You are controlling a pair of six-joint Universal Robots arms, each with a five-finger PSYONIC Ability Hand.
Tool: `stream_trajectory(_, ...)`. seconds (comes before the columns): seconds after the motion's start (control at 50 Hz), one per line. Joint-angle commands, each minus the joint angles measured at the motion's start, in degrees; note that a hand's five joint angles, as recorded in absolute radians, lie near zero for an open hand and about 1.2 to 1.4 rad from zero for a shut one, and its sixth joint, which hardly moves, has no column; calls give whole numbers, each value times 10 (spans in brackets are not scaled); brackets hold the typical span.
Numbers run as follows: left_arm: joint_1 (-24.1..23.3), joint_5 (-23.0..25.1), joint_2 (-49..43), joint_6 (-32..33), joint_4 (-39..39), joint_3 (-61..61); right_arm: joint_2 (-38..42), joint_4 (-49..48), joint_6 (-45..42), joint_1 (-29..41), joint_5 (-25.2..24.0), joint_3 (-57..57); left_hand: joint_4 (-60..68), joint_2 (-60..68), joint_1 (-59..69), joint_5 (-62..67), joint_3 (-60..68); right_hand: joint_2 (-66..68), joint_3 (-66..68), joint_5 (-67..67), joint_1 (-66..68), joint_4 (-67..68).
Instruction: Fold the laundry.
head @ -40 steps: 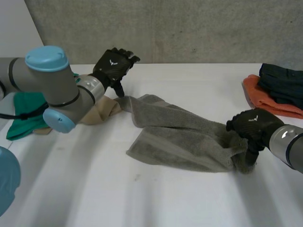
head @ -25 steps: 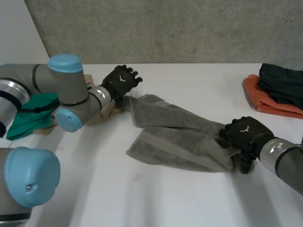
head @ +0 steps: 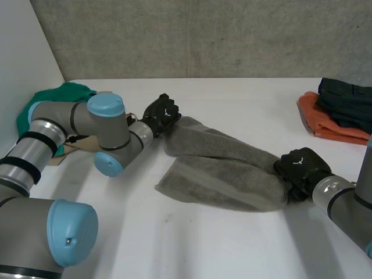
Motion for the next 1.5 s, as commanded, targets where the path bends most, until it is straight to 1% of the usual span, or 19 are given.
stream_trajectory(0.02,3,-23,34,-10,18,-38,-20,21,4,-7,-5,-4,117,116,135,129,121,128,121,128,176,116)
stream_trajectory(0.18,13,-43,211,-127,39,-186,-55,48,41,-25,-18,-40,117,116,135,129,121,128,121,128,176,116)
stream_trajectory(0.38,11,-41,551,-253,96,-492,-65,82,164,-70,-101,-217,117,116,135,129,121,128,121,128,176,116)
stream_trajectory(0.52,1,-39,715,-307,114,-621,50,86,282,-69,-134,-419,117,116,135,129,121,128,121,128,176,116)
stream_trajectory(0.68,-19,-35,797,-348,113,-696,240,81,321,-31,-146,-603,117,116,135,129,121,128,121,128,176,116)
stream_trajectory(0.7,-24,-37,798,-350,112,-701,257,80,318,-23,-144,-613,117,116,135,129,121,91,84,92,139,79)
stream_trajectory(0.72,-28,-38,798,-352,110,-706,272,80,314,-17,-142,-625,117,116,135,129,121,-35,-43,-35,13,-48)
stream_trajectory(0.74,-36,-40,799,-352,106,-716,302,81,305,-7,-134,-647,117,116,135,129,121,-342,-349,-341,-293,-354)
stream_trajectory(0.78,-45,-43,800,-352,101,-723,326,83,295,3,-110,-667,117,116,135,129,121,-572,-579,-572,-524,-584)
stream_trajectory(0.84,-57,-56,800,-352,92,-728,335,108,268,22,-19,-686,117,116,135,129,121,-572,-579,-572,-524,-584)
stream_trajectory(0.9,-63,-74,803,-352,82,-724,290,197,250,40,79,-657,117,116,135,129,121,-572,-579,-572,-524,-584)
stream_trajectory(0.98,-67,-86,813,-352,79,-710,187,305,256,47,90,-569,117,116,135,129,121,-572,-579,-572,-524,-584)
stream_trajectory(1.04,-78,-92,823,-355,76,-684,109,347,297,66,77,-428,117,116,135,129,121,-572,-579,-572,-524,-584)
stream_trajectory(1.16,-107,-108,822,-355,66,-647,49,252,375,104,50,-211,117,116,135,129,121,-572,-579,-572,-524,-584)
stream_trajectory(1.28,-119,-123,804,-354,64,-657,45,95,344,129,52,-111,107,107,126,119,111,-572,-579,-572,-524,-584)
stream_trajectory(1.3,-117,-127,797,-354,63,-664,44,81,332,128,54,-104,55,55,74,67,59,-572,-579,-572,-524,-584)
stream_trajectory(1.32,-112,-138,782,-358,58,-682,42,59,304,126,59,-92,-97,-97,-78,-85,-93,-572,-579,-572,-524,-584)
stream_trajectory(1.38,-108,-174,755,-385,56,-725,38,39,249,119,57,-76,-373,-374,-354,-361,-369,-525,-532,-525,-477,-537)
stream_trajectory(1.5,-126,-233,678,-467,67,-766,42,31,172,104,30,-66,-466,-467,-448,-455,-462,-422,-429,-422,-374,-434)
